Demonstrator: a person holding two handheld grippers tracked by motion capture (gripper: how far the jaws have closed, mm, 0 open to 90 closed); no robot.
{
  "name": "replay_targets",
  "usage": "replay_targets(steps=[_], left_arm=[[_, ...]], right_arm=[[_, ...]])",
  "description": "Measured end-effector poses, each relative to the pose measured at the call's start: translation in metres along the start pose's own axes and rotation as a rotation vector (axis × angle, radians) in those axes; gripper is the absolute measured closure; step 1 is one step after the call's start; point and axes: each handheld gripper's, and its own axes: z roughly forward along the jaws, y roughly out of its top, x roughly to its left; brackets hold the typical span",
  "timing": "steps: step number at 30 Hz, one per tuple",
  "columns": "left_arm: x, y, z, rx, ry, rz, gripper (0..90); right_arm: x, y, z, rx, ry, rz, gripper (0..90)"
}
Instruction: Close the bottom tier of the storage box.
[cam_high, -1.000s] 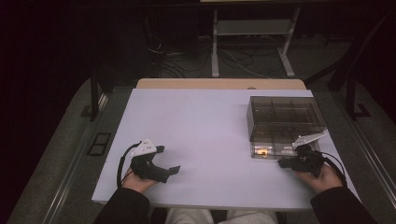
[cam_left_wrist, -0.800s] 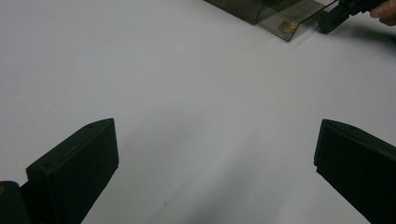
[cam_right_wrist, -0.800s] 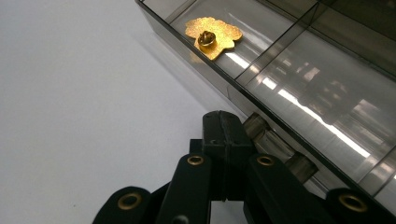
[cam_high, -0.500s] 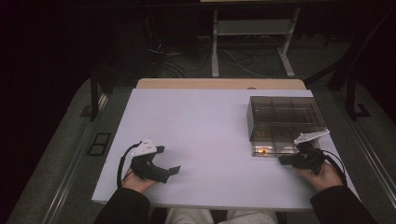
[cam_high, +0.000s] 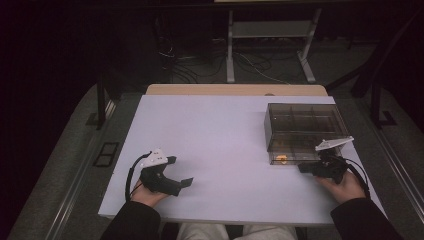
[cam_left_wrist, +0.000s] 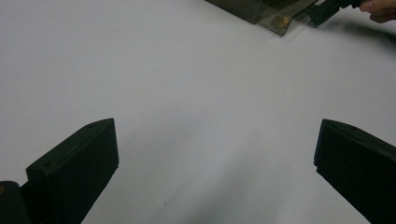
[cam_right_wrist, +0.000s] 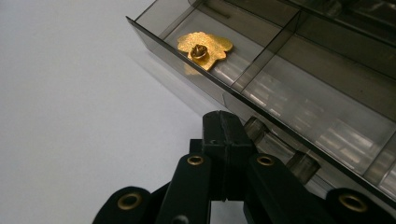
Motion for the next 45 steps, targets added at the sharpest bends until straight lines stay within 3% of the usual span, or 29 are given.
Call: replay_targets(steps=[45], left_arm=[[0.000, 0.000, 0.002, 0.001, -0.007, -0.001, 0.0]], right_arm=[[-0.014, 0.014, 0.013, -0.056, -0.040, 0.053, 89.2]])
